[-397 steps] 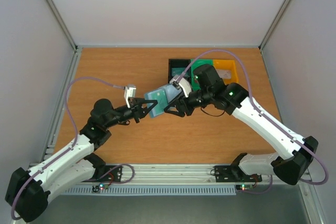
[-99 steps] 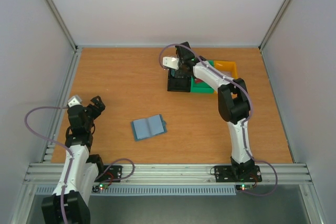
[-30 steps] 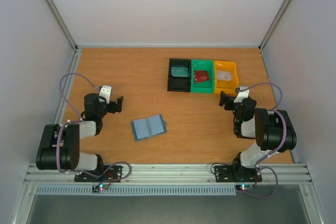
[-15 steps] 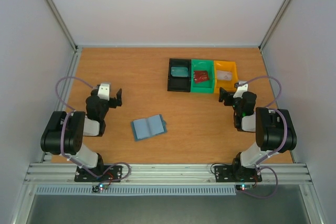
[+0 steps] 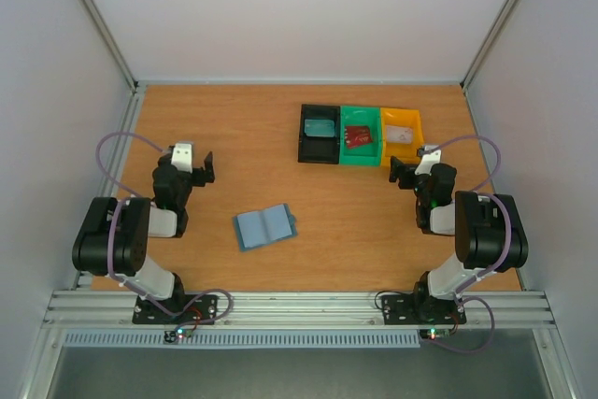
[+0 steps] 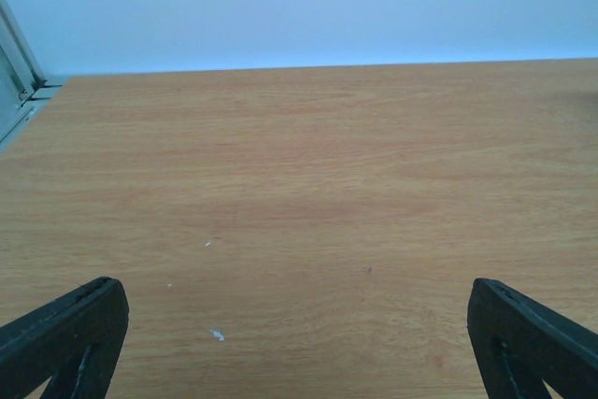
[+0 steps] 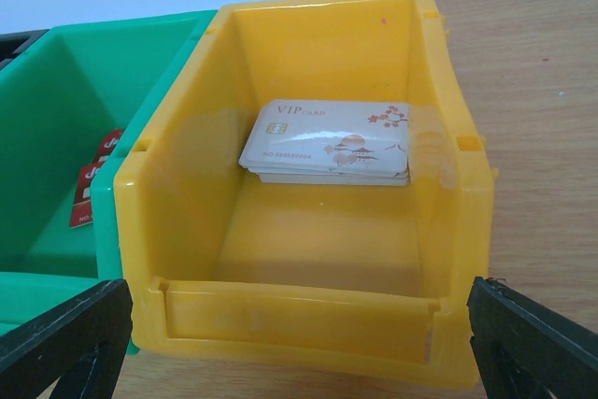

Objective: Take the credit cards out of the card holder

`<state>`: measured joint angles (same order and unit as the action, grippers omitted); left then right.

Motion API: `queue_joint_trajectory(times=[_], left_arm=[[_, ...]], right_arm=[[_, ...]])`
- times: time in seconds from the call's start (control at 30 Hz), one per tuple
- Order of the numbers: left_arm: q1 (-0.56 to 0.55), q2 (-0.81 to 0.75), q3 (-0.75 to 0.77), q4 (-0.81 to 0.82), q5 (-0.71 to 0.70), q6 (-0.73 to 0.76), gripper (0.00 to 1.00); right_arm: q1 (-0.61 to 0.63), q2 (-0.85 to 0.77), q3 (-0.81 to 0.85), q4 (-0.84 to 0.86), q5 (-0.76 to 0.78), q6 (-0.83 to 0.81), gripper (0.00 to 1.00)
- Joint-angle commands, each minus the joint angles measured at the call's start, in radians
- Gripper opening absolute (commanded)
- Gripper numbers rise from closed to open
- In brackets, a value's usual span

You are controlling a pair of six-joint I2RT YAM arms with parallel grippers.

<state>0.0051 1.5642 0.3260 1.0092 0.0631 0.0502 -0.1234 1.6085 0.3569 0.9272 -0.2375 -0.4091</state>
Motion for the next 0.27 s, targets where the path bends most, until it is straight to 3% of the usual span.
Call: queue_joint_trajectory(times=[0.0,0.23], left_arm=[[-0.001,0.000,-0.013,0.066,-0.022,-0.009,0.99],[-0.001,-0.002,-0.001,0.045,-0.030,-0.013,0.99]], right_arm=[[-0.005,-0.017,0.013,0.011,-0.006,-0.014,0.98],[-0.004,-0.016,0.013,0.008,-0.005,-0.014,0.99]])
